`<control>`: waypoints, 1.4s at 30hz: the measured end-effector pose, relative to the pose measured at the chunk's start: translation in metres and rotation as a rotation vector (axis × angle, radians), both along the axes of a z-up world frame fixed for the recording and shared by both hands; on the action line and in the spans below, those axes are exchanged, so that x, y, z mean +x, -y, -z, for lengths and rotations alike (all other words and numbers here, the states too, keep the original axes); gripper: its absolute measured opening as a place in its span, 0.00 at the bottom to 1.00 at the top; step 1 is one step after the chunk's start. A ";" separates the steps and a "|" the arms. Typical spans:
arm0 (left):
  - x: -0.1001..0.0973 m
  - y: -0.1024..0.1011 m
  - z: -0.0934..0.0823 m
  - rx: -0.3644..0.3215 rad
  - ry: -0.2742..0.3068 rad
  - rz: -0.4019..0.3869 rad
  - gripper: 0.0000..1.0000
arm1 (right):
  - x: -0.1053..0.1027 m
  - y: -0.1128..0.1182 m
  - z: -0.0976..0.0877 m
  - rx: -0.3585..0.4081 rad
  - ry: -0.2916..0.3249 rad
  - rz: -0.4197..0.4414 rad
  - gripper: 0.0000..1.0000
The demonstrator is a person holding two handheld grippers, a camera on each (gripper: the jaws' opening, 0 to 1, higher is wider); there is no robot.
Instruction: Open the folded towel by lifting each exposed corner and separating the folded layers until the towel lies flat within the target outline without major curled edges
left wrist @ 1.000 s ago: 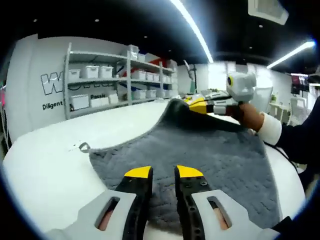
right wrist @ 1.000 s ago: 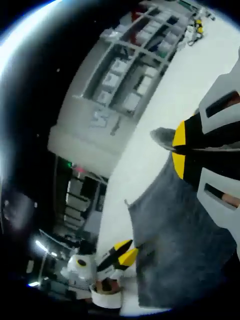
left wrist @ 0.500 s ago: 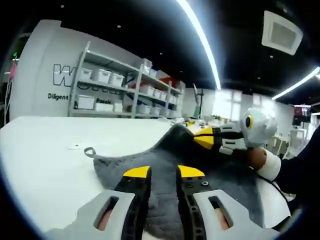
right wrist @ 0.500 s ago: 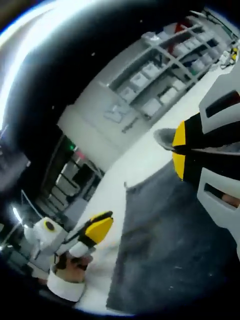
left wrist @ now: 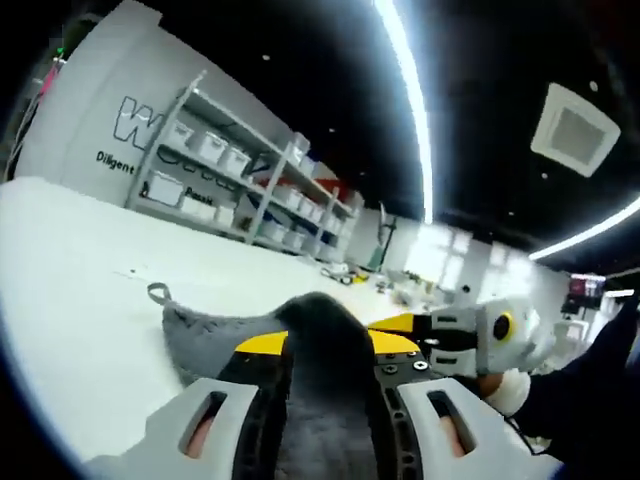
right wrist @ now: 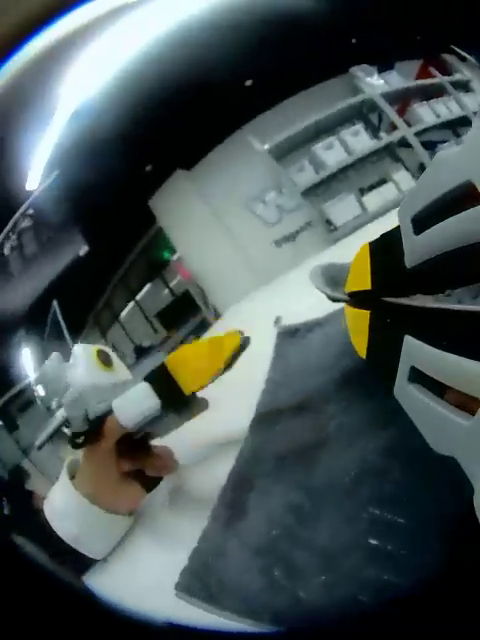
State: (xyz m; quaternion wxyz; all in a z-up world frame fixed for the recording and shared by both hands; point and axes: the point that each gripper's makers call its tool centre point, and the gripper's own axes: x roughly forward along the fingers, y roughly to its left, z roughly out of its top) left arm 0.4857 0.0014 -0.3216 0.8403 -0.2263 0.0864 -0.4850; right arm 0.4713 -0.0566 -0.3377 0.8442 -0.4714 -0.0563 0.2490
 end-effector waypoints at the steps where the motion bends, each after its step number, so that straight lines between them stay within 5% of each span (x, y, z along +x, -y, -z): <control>1: -0.003 0.002 -0.001 -0.024 -0.021 0.008 0.30 | -0.002 -0.003 0.000 -0.008 0.006 -0.005 0.00; 11: -0.037 0.022 0.012 -0.087 -0.143 0.045 0.30 | -0.022 -0.045 0.011 -0.069 0.013 -0.091 0.00; 13: -0.031 0.020 0.017 -0.077 -0.193 0.063 0.27 | -0.024 -0.050 0.014 -0.083 0.012 -0.094 0.00; 21: -0.021 0.014 0.027 -0.059 -0.235 0.059 0.22 | -0.030 -0.060 0.023 -0.122 0.013 -0.126 0.00; 33: -0.024 0.012 0.029 -0.047 -0.237 0.082 0.03 | -0.036 -0.073 0.028 -0.212 0.073 -0.170 0.00; 42: -0.026 0.009 0.024 -0.007 -0.174 0.065 0.02 | -0.036 -0.076 0.026 -0.165 0.038 -0.195 0.00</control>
